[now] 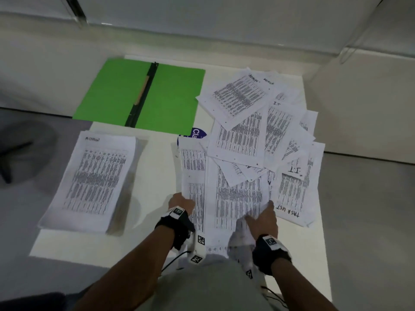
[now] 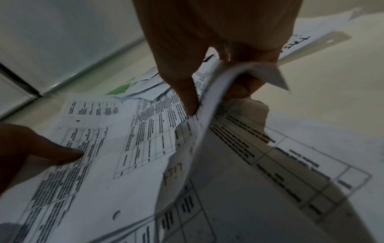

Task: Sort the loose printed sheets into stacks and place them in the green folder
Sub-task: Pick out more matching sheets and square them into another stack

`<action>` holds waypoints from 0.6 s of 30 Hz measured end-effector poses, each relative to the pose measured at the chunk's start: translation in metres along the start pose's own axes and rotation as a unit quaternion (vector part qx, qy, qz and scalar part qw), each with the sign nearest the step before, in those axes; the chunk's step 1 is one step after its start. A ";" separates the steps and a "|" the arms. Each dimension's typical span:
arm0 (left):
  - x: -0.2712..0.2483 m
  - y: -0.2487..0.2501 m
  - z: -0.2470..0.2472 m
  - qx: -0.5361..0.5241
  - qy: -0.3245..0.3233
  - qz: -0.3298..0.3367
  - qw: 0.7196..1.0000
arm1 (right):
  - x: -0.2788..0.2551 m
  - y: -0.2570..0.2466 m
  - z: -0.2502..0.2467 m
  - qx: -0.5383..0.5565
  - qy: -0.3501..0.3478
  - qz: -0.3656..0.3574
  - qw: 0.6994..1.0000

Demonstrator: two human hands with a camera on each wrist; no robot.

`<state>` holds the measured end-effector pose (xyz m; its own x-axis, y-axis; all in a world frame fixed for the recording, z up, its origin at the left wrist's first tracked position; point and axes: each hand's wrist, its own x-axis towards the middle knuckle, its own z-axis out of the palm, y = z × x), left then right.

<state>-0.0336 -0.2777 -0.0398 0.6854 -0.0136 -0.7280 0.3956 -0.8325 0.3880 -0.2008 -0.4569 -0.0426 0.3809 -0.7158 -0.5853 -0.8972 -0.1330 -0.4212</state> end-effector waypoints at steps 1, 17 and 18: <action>-0.002 -0.003 -0.002 -0.012 0.015 0.017 1.000 | 0.000 0.001 -0.001 0.015 -0.002 -0.005 1.000; 0.017 -0.027 -0.062 -0.153 -0.002 0.012 0.988 | -0.011 -0.023 0.000 -0.088 -0.246 -0.112 0.959; 0.021 -0.031 -0.057 -0.184 -0.006 0.005 0.983 | -0.014 -0.029 0.007 -0.092 -0.249 -0.123 0.956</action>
<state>0.0032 -0.2205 -0.0355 0.6843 -0.0299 -0.7286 0.5842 -0.5754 0.5724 -0.1787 -0.4382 -0.0271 0.6031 -0.2386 -0.7612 -0.7738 -0.4066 -0.4857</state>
